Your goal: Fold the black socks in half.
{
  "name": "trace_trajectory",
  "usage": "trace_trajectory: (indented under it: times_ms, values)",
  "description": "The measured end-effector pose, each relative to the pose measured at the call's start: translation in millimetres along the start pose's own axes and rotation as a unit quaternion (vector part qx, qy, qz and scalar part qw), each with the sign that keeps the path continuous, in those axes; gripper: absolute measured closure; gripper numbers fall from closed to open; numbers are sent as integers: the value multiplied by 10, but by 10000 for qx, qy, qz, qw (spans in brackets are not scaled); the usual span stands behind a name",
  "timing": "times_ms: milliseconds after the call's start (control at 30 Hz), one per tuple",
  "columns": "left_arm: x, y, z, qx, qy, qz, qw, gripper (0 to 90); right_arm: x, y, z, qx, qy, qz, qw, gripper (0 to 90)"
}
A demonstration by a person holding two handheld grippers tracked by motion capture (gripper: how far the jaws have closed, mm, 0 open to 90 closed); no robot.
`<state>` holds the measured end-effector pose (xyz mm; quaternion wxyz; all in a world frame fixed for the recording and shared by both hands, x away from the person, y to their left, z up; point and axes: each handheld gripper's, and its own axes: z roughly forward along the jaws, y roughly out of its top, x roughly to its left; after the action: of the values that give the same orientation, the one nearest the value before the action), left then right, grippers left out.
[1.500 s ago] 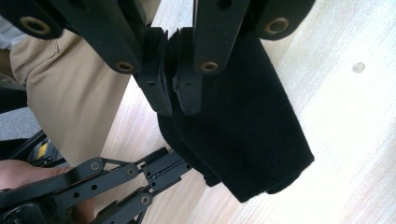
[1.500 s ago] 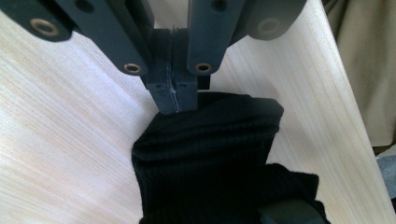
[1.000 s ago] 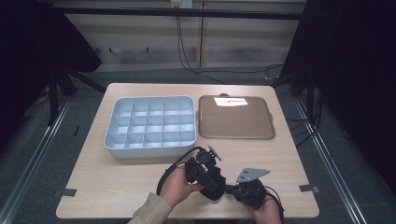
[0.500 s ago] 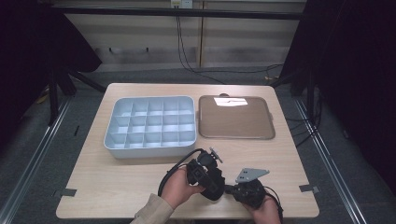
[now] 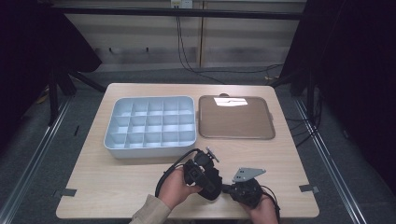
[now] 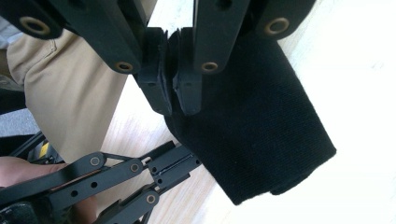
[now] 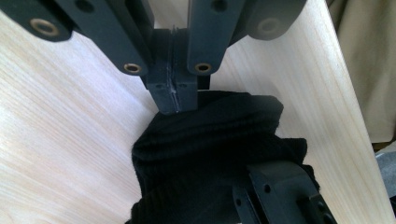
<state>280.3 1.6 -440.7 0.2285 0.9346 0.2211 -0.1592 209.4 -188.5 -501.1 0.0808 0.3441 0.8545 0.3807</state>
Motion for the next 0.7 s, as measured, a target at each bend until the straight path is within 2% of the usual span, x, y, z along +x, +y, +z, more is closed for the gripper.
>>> trace_trajectory:
  times_ms: [100,133,167,700]
  values:
    - [7,-25,-9,-28,2,-82,10000,851,8,26,28,5,12,-27,10000,891]
    - [18,-31,-19,9,22,-49,10000,851,8,26,28,5,12,-27,10000,891]
    - [24,-55,-19,-59,34,-134,9999,851,12,43,48,3,38,-42,10000,891]
    - [75,-155,-30,-100,72,-248,9996,850,35,129,141,15,108,-139,9998,891]
